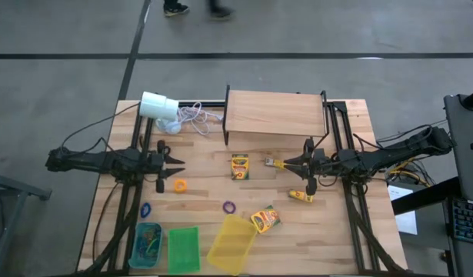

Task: Pick & Place Office Desk Supplies
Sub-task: Put the crayon box into the yellow bin

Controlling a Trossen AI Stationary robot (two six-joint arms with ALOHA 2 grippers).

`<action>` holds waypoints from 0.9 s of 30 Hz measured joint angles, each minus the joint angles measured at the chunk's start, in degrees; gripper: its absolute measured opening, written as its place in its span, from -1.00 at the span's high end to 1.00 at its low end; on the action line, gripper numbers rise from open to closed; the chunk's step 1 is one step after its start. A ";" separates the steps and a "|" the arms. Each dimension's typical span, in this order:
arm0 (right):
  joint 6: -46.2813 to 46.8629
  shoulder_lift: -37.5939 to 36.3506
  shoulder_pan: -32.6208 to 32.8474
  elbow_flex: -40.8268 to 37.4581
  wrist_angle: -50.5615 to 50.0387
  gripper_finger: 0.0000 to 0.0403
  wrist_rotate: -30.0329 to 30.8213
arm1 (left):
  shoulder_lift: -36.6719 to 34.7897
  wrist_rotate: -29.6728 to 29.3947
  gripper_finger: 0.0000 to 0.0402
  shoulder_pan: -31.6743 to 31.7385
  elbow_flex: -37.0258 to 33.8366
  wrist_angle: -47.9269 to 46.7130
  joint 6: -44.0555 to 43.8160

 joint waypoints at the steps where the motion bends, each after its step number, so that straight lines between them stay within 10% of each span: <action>1: 0.01 0.01 0.00 0.00 0.00 0.66 0.01 | 0.02 0.48 0.46 -0.02 0.00 0.57 0.59; 27: 0.00 0.00 0.00 0.01 0.00 0.64 0.01 | 5.22 0.54 0.46 0.04 -0.06 1.60 1.22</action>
